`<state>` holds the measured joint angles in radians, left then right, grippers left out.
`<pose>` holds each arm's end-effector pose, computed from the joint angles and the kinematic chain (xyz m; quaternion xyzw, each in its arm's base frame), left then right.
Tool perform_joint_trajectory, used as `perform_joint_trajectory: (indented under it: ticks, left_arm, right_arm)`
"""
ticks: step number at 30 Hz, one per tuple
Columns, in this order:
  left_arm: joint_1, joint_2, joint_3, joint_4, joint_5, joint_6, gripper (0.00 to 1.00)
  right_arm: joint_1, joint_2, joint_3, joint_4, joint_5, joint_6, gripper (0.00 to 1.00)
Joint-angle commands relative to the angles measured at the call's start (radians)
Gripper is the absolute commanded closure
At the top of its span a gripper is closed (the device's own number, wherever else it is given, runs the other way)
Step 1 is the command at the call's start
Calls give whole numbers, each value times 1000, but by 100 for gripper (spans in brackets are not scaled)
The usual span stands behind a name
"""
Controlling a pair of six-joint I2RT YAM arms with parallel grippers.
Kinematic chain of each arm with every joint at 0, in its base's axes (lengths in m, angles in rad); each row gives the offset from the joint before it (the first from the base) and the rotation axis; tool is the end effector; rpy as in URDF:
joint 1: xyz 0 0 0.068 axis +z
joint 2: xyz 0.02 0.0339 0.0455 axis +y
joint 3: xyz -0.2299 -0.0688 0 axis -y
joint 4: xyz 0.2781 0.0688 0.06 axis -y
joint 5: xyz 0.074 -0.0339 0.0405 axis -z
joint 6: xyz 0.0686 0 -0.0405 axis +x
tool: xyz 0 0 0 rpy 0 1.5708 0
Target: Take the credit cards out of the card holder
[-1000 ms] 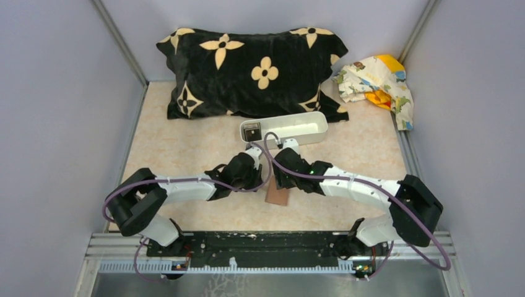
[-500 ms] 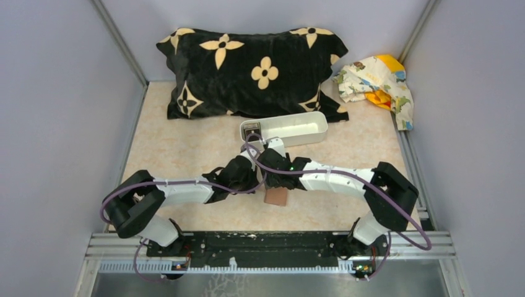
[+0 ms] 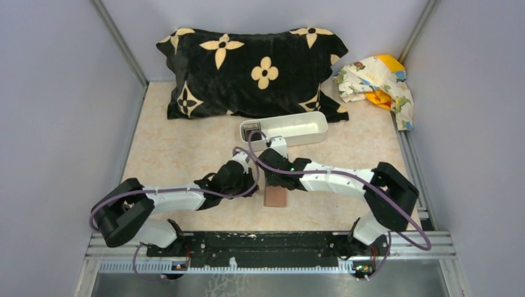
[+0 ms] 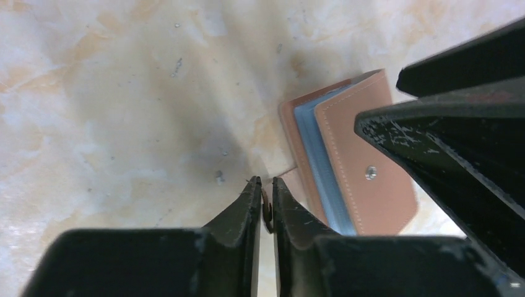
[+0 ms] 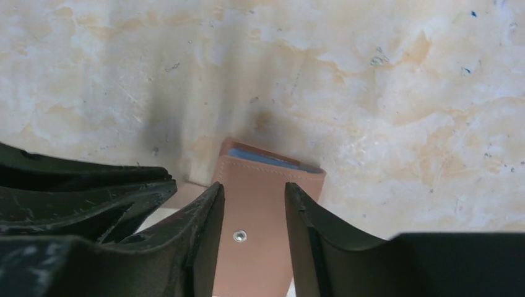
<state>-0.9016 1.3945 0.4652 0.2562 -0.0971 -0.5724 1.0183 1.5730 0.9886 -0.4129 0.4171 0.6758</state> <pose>0.1947 -0.2354 0.0642 0.1267 0.8912 -0.2589 0.3503 0.2125 0.2916 0.1252 -0.1022 0.9346 0.0758 0.3320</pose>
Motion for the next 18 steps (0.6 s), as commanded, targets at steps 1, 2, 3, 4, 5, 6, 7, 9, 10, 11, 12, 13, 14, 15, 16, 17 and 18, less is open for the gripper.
perform_joint_trajectory:
  ticks: [1,2,3,4,5,6,7,9,10,11,12,13,14,15,16,17,18]
  left_arm:
    - [-1,-40,-13,79,51,-58,76]
    - [0,-46,-17,86,49,-61,70]
    - [-1,-52,-20,91,43,-65,59]
    - [-1,-59,-22,92,34,-69,49]
    - [-1,-67,-25,93,25,-70,38]
    - [-1,-75,-25,92,18,-70,28]
    - [-1,-82,-25,91,12,-64,19]
    - [-2,-99,-20,77,-6,-51,2]
    - [-1,-109,-16,68,-19,-39,0]
    - [-1,-121,-10,55,-30,-21,0]
    - [-1,-134,-3,39,-45,-8,0]
    - [-1,-149,7,20,-56,8,0]
    - [0,-166,16,11,-58,23,0]
    - [-1,-178,30,11,-43,38,0]
    - [-2,-189,41,18,-20,53,2]
    - [-1,-195,51,26,9,58,8]
    - [-1,-193,63,35,47,58,21]
  right_arm:
    - [7,-170,-102,115,16,28,61]
    - [5,-194,-122,128,14,23,69]
    - [5,-211,-136,132,15,16,75]
    - [4,-221,-146,128,15,15,82]
    - [4,-223,-151,118,15,15,89]
    - [3,-221,-155,108,12,17,95]
    - [4,-217,-160,102,4,19,100]
    - [5,-210,-179,113,-18,24,100]
    - [5,-210,-192,126,-33,28,100]
    - [5,-211,-205,137,-44,34,100]
    - [5,-211,-218,147,-52,40,100]
    - [4,-215,-228,152,-55,47,100]
    - [5,-217,-235,152,-55,54,100]
    - [5,-222,-242,151,-53,59,100]
    - [5,-226,-246,151,-51,64,100]
    - [5,-232,-252,148,-42,66,100]
    - [5,-239,-256,147,-38,68,100]
